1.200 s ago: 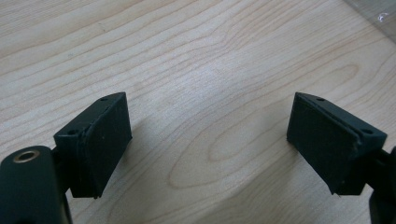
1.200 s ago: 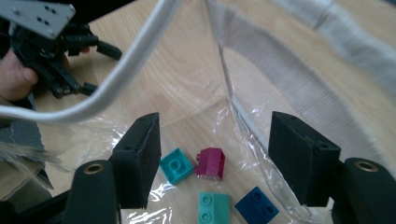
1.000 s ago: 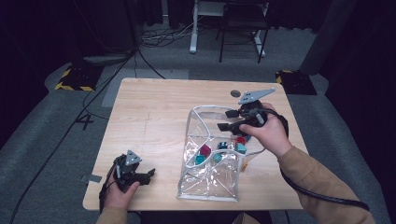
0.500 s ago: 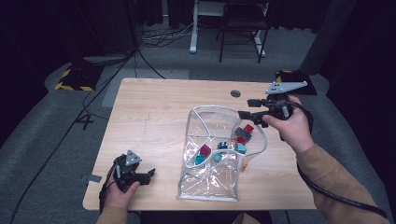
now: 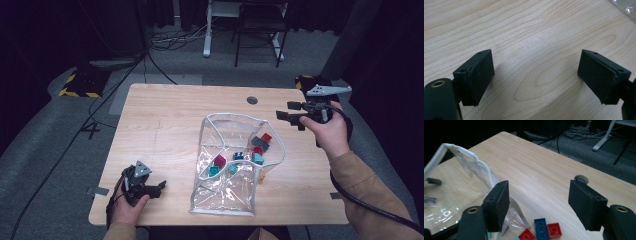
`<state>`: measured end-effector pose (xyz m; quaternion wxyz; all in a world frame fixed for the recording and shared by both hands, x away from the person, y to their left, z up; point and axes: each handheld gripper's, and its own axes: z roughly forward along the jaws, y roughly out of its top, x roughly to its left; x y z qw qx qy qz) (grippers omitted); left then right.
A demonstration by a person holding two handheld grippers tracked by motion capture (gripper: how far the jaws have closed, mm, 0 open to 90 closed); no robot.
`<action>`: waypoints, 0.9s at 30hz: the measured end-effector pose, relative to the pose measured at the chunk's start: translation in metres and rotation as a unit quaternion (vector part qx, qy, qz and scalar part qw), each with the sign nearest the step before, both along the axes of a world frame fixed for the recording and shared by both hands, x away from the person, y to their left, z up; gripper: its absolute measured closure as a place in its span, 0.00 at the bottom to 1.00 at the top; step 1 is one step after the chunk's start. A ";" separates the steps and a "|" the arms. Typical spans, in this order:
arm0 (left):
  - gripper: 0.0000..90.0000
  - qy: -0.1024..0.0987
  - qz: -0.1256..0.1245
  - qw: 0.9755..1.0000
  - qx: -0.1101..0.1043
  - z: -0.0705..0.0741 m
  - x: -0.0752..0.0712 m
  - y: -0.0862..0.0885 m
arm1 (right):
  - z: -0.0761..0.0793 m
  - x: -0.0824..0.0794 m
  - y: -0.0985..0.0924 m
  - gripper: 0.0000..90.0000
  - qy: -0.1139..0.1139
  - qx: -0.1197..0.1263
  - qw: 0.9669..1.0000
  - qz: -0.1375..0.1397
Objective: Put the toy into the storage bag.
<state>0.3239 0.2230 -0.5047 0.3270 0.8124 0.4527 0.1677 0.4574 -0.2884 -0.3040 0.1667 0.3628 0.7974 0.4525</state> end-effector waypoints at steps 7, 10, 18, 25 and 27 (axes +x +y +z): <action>0.16 0.000 0.000 1.000 0.000 0.000 0.000 0.000 | -0.022 0.016 -0.015 0.38 0.013 -0.010 0.999 -0.028; 0.16 0.000 0.001 1.000 0.000 0.000 0.000 0.000 | -0.038 0.023 -0.017 0.38 0.023 -0.013 0.999 -0.033; 0.16 0.000 0.001 1.000 0.000 0.000 0.000 0.000 | -0.077 0.040 -0.011 0.38 0.046 -0.020 0.998 -0.028; 0.16 0.000 0.004 1.000 -0.001 0.000 0.000 0.000 | -0.107 0.049 -0.005 0.39 0.067 -0.034 0.997 -0.026; 0.16 0.001 0.003 1.000 -0.001 0.000 0.000 0.000 | -0.111 0.050 -0.005 0.39 0.069 -0.037 0.997 -0.027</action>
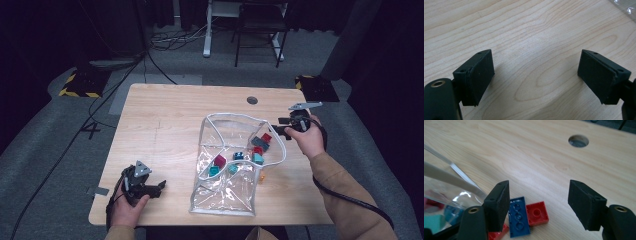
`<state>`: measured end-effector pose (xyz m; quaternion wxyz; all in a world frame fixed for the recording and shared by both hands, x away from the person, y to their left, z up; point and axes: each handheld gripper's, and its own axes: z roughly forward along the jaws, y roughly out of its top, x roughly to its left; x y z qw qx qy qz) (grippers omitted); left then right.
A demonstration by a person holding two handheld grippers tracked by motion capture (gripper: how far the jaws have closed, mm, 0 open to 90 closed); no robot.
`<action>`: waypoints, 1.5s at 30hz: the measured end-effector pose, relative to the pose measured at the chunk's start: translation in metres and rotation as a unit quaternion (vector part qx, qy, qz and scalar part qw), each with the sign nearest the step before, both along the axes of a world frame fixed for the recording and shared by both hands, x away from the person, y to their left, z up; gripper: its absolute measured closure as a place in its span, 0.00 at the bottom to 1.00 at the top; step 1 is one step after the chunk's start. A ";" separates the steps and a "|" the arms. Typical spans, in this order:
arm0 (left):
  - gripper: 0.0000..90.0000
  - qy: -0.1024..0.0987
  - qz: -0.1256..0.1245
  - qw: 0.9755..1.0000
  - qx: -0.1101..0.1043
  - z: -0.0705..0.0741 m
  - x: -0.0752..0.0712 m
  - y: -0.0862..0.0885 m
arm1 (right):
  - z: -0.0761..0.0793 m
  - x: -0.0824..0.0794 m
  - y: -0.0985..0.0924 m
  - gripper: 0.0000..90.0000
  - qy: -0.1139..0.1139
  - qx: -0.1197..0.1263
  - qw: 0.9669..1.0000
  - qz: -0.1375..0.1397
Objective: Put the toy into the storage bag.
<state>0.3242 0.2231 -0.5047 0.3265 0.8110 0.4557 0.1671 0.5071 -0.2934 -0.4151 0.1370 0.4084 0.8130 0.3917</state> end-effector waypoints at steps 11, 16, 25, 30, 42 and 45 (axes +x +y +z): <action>0.16 0.000 0.002 1.000 0.000 0.000 0.000 0.000 | -0.039 0.006 0.003 0.41 0.032 -0.026 0.999 0.002; 0.16 0.000 0.002 1.000 0.000 0.000 0.000 0.000 | -0.048 0.009 0.004 0.42 0.037 -0.029 0.999 0.008; 0.16 0.000 0.003 1.000 0.000 0.000 0.000 -0.001 | -0.058 0.012 0.008 0.50 0.042 -0.042 0.998 0.009; 0.16 0.000 0.005 1.000 -0.001 0.000 -0.001 -0.001 | -0.064 0.018 0.001 0.60 0.052 -0.045 0.998 -0.006; 0.16 0.000 0.005 1.000 -0.001 0.000 0.000 -0.001 | -0.059 0.017 -0.007 0.66 0.047 -0.044 0.998 -0.017; 0.16 0.000 0.005 1.000 -0.001 0.000 0.000 -0.001 | -0.049 0.015 -0.011 0.66 0.039 -0.039 0.998 -0.018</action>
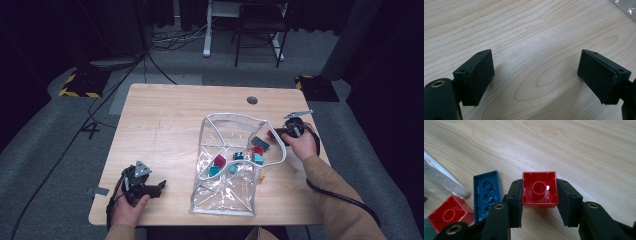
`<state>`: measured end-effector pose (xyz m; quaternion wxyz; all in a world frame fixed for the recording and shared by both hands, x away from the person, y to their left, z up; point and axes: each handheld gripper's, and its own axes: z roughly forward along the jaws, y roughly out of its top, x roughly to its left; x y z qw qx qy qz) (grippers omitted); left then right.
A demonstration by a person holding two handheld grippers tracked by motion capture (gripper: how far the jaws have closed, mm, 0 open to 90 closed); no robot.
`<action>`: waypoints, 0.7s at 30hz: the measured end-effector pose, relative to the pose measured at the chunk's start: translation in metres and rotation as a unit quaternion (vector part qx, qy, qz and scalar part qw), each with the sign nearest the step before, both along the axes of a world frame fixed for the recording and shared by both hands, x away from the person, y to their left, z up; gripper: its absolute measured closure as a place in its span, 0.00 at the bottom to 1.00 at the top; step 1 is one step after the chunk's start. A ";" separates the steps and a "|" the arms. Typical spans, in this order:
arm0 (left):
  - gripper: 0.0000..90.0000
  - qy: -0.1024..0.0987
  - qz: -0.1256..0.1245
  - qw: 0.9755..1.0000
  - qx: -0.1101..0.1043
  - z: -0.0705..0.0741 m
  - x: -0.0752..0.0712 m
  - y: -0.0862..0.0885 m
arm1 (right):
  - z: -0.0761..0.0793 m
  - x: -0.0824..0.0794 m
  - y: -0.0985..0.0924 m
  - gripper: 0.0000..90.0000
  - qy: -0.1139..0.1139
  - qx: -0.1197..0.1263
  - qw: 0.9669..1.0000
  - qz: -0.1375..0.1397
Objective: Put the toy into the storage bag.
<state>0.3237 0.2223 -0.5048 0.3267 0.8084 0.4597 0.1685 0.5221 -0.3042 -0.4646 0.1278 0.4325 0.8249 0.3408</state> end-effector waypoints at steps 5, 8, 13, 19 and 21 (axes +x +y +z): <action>0.16 0.000 0.000 1.000 0.000 0.000 0.000 0.000 | 0.016 -0.005 -0.005 0.66 -0.006 0.015 1.000 -0.003; 0.16 0.000 0.000 1.000 0.000 0.000 0.000 0.000 | 0.027 -0.008 -0.008 0.66 -0.017 0.021 1.000 -0.002; 0.16 0.000 0.000 1.000 0.000 0.000 0.000 0.000 | 0.043 -0.014 -0.012 0.66 -0.029 0.033 0.999 -0.004; 0.16 0.000 -0.001 1.000 0.001 0.000 0.000 0.000 | 0.060 -0.020 -0.014 0.66 -0.039 0.040 0.998 -0.001; 0.16 0.000 -0.001 1.000 0.001 0.000 0.000 0.000 | 0.070 -0.024 -0.015 0.66 -0.046 0.046 0.998 0.002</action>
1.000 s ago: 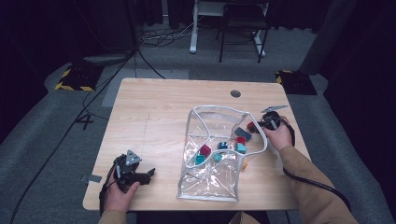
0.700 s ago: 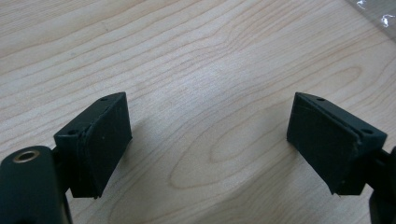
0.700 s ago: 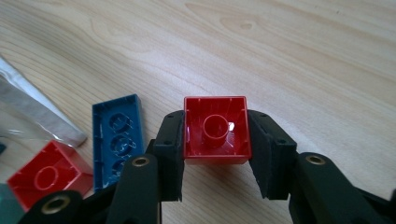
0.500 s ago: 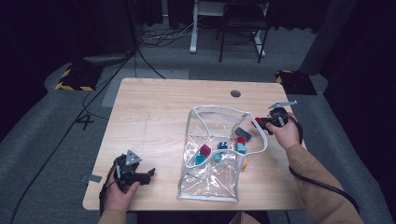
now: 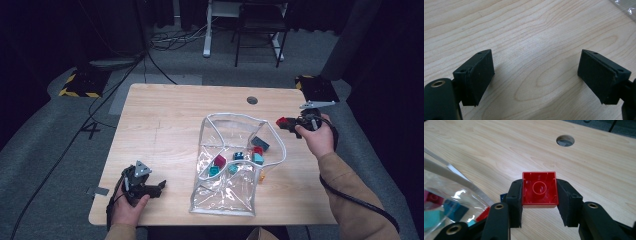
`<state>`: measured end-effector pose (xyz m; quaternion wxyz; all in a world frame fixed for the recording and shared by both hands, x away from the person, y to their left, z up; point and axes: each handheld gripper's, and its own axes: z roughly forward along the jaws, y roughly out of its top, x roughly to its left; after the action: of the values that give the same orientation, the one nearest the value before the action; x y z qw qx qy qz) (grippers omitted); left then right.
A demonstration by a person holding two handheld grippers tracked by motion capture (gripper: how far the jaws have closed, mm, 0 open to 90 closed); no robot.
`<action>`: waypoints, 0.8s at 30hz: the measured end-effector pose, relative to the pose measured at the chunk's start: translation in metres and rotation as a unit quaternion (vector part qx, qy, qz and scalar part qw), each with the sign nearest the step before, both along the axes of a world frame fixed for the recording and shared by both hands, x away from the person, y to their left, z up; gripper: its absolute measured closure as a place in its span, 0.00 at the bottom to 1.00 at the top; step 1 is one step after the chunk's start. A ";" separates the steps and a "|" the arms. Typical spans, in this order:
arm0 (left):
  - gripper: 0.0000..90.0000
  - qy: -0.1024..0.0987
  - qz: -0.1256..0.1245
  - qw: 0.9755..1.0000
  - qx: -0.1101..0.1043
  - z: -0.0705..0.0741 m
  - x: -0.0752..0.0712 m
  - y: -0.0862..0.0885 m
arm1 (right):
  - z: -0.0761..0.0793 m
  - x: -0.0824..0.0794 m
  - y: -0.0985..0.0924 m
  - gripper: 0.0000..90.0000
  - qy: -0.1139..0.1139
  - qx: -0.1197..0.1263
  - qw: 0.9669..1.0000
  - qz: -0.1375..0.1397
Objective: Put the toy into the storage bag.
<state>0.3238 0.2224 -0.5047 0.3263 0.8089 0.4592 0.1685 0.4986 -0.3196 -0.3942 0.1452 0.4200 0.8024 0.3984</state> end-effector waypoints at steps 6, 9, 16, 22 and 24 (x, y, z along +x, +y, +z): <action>0.16 0.000 0.000 1.000 0.000 0.000 0.000 0.000 | 0.019 -0.008 0.003 0.66 -0.013 0.005 1.000 0.013; 0.16 0.000 0.000 1.000 -0.001 0.000 0.000 0.000 | 0.028 -0.012 0.006 0.66 -0.020 0.008 1.000 0.020; 0.16 -0.001 0.001 1.000 0.000 0.000 0.000 0.000 | 0.048 -0.019 0.016 0.66 -0.031 0.013 0.999 0.034; 0.16 0.000 0.000 1.000 0.000 0.000 0.000 0.000 | 0.065 -0.025 0.026 0.66 -0.041 0.014 0.998 0.050; 0.16 0.000 0.001 1.000 0.000 0.000 0.000 0.000 | 0.071 -0.027 0.031 0.66 -0.045 0.018 0.997 0.056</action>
<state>0.3238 0.2223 -0.5048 0.3266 0.8084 0.4596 0.1690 0.4715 -0.2888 -0.3234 0.1509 0.3584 0.8101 0.4388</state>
